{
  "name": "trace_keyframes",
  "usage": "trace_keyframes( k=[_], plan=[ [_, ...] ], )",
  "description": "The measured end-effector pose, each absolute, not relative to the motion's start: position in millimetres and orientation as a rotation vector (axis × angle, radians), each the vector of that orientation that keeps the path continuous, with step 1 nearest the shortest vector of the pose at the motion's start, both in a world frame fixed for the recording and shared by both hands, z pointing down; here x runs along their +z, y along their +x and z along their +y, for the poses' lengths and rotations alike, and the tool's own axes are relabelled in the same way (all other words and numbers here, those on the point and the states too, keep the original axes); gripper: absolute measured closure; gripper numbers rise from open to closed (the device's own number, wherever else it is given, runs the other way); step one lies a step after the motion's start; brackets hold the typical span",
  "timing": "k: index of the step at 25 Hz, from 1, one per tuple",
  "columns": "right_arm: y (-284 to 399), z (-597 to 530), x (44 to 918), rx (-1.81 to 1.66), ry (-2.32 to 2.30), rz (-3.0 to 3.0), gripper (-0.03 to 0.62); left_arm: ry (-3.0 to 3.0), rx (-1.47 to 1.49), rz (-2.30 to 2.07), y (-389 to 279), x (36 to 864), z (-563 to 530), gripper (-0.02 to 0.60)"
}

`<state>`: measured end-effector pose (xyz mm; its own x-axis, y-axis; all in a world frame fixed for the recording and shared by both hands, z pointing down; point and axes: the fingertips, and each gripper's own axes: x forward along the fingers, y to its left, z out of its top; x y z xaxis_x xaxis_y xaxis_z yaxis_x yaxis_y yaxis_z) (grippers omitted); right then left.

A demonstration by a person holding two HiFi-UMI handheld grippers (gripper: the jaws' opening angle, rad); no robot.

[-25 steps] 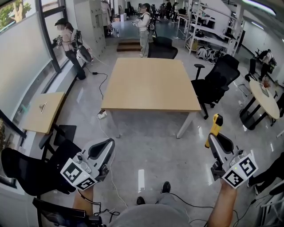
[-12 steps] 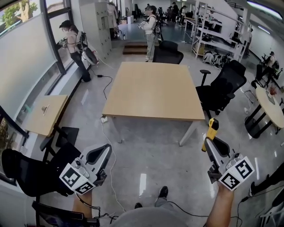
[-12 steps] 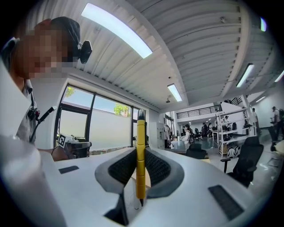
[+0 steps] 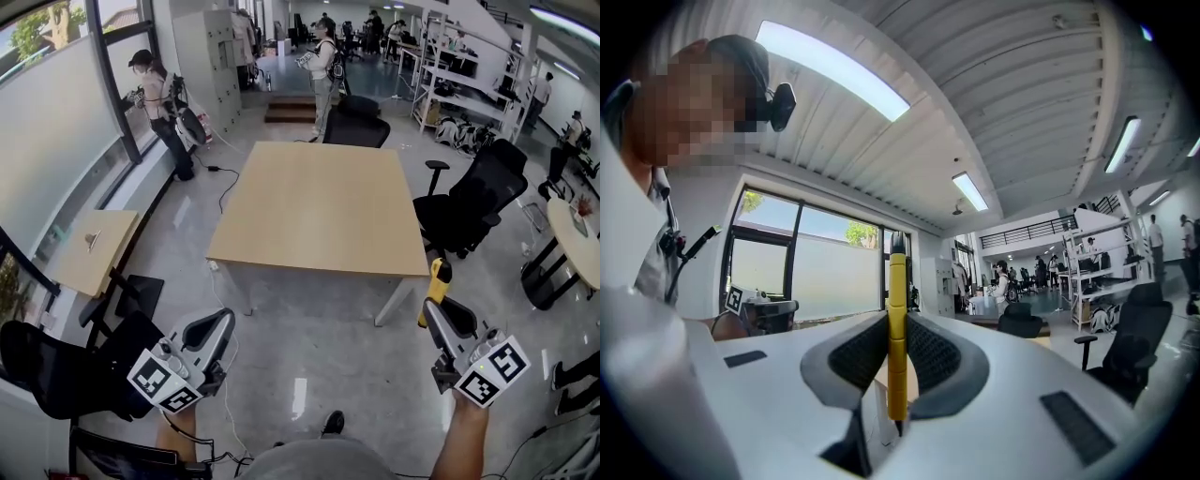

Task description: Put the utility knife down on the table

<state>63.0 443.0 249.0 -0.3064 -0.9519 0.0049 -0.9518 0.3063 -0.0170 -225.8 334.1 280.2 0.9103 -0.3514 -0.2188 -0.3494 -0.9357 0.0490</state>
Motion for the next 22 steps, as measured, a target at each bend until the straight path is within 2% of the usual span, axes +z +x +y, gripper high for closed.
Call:
trace_keyframes(
  k=[10,22],
  plan=[
    [121,430,249,0.015,-1.796,2.563,0.533,3.077,-0.352,-0.603,-165,285,333,0.577],
    [153,399,249,0.001,-1.740,2.582,0.533,3.085,-0.307,-0.658,-138,278,317,0.577]
  ],
)
